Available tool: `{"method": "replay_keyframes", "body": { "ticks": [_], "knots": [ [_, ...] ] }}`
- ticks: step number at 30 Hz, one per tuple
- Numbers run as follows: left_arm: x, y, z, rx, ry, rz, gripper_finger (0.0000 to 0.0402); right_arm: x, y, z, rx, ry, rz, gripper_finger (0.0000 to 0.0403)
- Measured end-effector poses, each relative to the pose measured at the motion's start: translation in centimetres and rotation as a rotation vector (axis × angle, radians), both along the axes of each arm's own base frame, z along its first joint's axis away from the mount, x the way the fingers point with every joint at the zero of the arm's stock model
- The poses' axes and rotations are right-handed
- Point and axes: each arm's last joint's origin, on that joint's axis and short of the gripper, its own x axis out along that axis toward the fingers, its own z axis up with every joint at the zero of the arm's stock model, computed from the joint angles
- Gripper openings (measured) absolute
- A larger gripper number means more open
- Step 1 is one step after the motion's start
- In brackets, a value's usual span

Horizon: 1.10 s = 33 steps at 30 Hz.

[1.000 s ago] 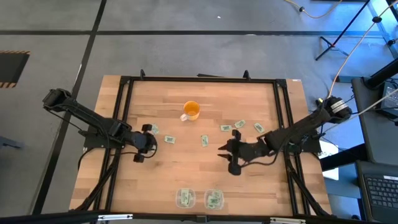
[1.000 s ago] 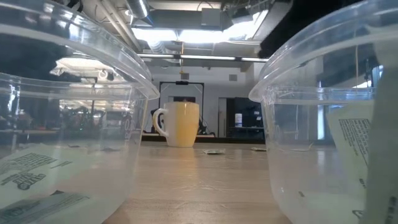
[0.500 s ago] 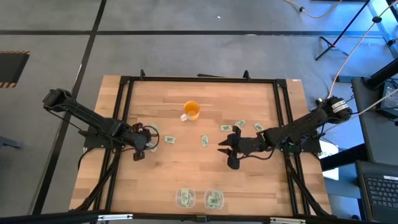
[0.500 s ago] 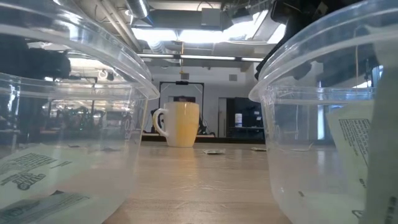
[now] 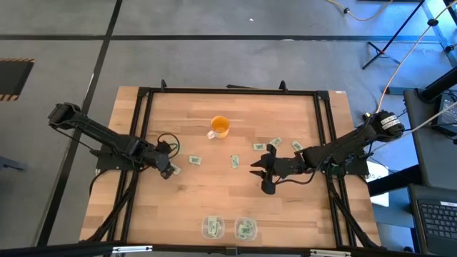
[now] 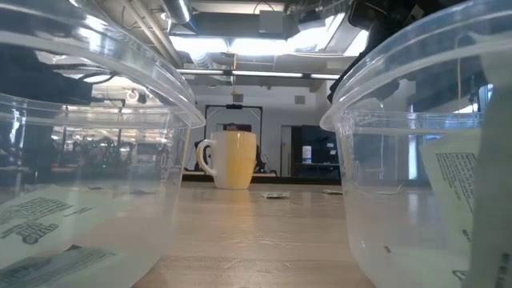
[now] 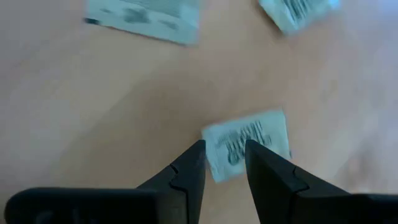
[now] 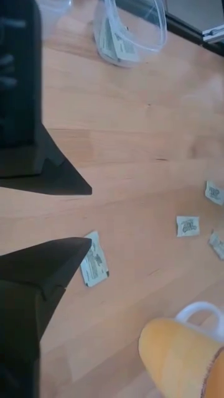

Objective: Pick and place items into bin
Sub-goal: Put the green stevia packet into the left transparent bin

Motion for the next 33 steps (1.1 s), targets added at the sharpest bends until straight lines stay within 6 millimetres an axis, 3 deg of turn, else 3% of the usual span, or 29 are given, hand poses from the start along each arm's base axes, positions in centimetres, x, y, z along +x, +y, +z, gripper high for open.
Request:
{"method": "replay_keyframes", "body": {
  "ticks": [6,33],
  "knots": [
    [-0.1,0.4,-0.2,-0.03,0.034,0.082,0.0107,0.0,0.0,0.0,-0.003,0.001,0.002,0.0124],
    [0.5,0.0,-1.2,-0.072,0.115,0.064,0.0107,0.0,0.1,-0.1,0.005,0.015,0.022,0.0124]
  ]
}}
